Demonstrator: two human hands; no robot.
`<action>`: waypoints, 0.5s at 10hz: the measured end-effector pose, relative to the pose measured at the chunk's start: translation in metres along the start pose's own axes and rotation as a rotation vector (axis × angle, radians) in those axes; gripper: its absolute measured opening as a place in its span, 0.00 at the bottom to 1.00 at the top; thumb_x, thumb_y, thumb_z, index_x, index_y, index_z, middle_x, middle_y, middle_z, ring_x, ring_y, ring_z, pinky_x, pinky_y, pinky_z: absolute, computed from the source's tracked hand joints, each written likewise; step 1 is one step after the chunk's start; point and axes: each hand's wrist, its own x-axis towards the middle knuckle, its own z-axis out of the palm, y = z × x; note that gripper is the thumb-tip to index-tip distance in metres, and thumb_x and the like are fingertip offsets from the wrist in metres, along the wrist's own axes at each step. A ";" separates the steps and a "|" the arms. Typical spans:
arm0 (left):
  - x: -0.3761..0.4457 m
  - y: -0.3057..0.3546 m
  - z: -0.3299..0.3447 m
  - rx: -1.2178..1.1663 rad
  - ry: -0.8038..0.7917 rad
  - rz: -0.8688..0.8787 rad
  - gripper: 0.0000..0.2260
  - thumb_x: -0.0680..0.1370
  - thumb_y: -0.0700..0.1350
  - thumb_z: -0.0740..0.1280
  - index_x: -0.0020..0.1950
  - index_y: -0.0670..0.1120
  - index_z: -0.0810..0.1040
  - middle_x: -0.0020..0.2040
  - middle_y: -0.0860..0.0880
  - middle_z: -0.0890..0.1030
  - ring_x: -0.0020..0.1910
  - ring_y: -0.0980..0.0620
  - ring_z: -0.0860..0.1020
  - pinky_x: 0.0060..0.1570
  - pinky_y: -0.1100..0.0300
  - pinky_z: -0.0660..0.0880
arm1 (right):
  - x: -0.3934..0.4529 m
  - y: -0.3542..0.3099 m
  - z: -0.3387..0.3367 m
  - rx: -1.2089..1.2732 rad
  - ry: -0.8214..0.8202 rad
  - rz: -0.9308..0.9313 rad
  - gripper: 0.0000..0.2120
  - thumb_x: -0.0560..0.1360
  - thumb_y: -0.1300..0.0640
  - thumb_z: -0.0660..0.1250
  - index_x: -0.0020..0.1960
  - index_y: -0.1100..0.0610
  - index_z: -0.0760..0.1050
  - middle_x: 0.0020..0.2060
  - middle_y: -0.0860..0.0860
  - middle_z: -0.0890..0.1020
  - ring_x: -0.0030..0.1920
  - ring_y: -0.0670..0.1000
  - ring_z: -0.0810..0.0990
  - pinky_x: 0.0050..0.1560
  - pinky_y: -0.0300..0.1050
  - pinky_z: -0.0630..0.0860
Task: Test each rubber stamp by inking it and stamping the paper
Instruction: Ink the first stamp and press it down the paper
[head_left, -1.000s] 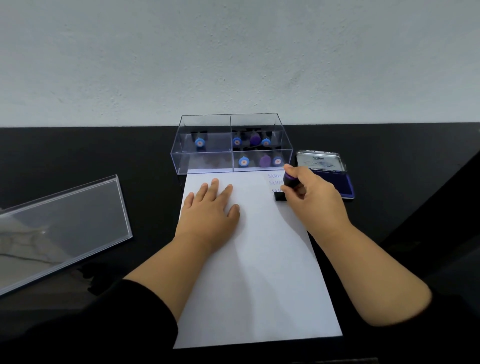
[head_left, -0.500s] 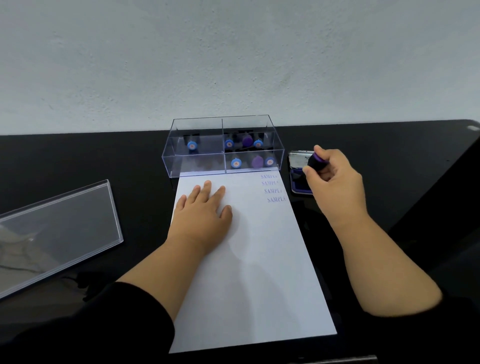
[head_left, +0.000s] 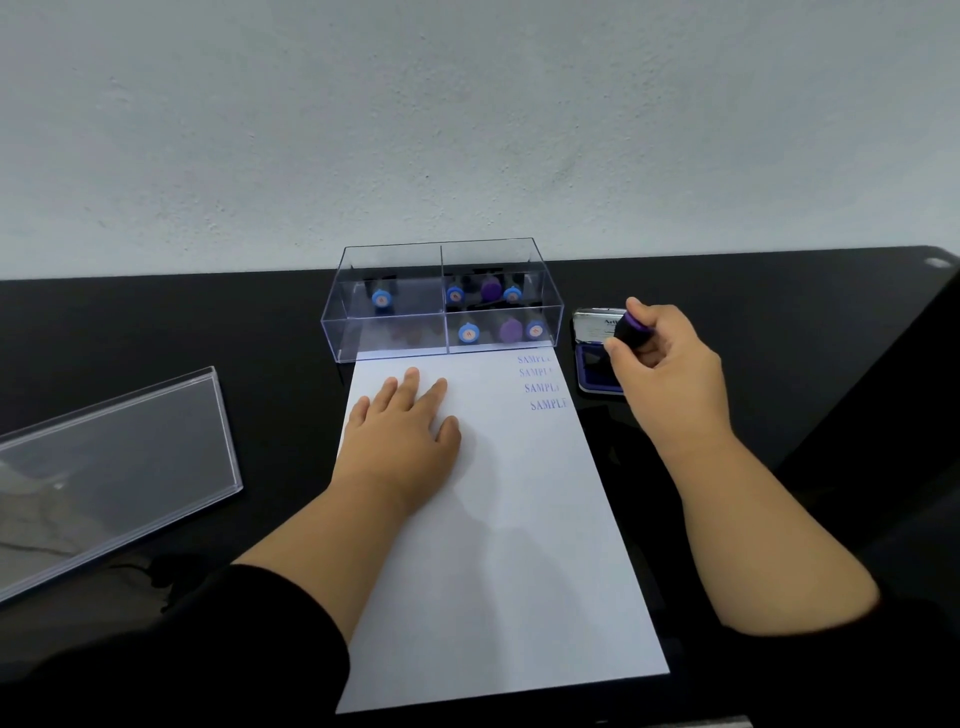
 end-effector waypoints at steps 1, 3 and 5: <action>0.000 0.000 0.000 0.006 -0.006 0.000 0.24 0.82 0.55 0.46 0.78 0.56 0.47 0.79 0.52 0.43 0.77 0.53 0.42 0.74 0.54 0.40 | -0.001 0.000 -0.001 -0.007 -0.001 0.000 0.15 0.75 0.57 0.67 0.61 0.46 0.74 0.43 0.41 0.78 0.39 0.38 0.76 0.42 0.27 0.68; 0.000 0.000 -0.001 0.007 -0.009 0.001 0.24 0.82 0.54 0.46 0.78 0.56 0.47 0.79 0.52 0.43 0.77 0.52 0.42 0.74 0.54 0.40 | -0.001 -0.001 -0.002 -0.035 -0.009 0.000 0.15 0.75 0.57 0.67 0.61 0.47 0.73 0.44 0.43 0.78 0.39 0.38 0.76 0.41 0.26 0.68; 0.000 0.000 -0.001 0.007 -0.011 0.003 0.24 0.83 0.54 0.46 0.78 0.56 0.47 0.79 0.52 0.43 0.77 0.52 0.42 0.74 0.54 0.40 | -0.001 0.000 -0.003 -0.024 -0.004 0.021 0.15 0.75 0.56 0.67 0.61 0.46 0.73 0.40 0.40 0.78 0.39 0.38 0.77 0.41 0.28 0.69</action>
